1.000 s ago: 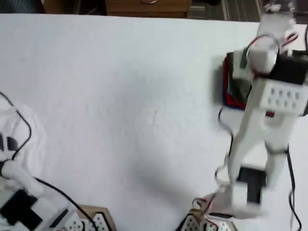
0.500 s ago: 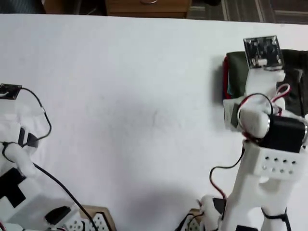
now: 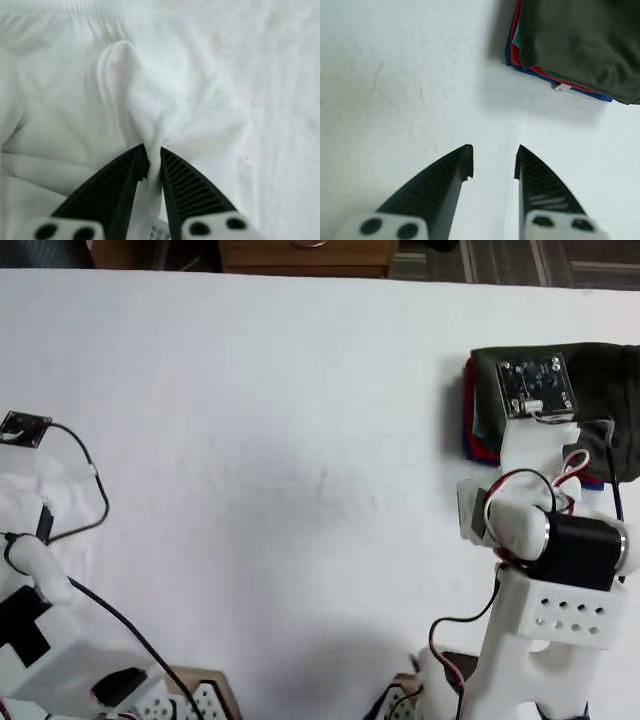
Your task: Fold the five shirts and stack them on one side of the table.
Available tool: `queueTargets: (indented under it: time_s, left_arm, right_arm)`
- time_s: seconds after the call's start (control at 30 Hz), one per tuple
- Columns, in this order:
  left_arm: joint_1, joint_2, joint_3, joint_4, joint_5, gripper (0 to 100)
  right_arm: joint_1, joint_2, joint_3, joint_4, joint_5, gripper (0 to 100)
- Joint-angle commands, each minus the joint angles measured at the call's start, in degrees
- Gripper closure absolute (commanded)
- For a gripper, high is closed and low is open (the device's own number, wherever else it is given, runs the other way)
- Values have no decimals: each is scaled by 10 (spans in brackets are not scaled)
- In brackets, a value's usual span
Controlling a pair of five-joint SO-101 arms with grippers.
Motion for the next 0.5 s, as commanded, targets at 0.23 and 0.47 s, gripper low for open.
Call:
queueTargets:
  time_s: [0.23, 0.47]
  left_arm:
    - [12, -10, -181, 208, 41, 974]
    - [135, -9, -425, 451, 156, 974]
  right_arm:
    - [-15, -11, 97, -107, 5, 854]
    - [-14, -16, 196, -162, 5, 854]
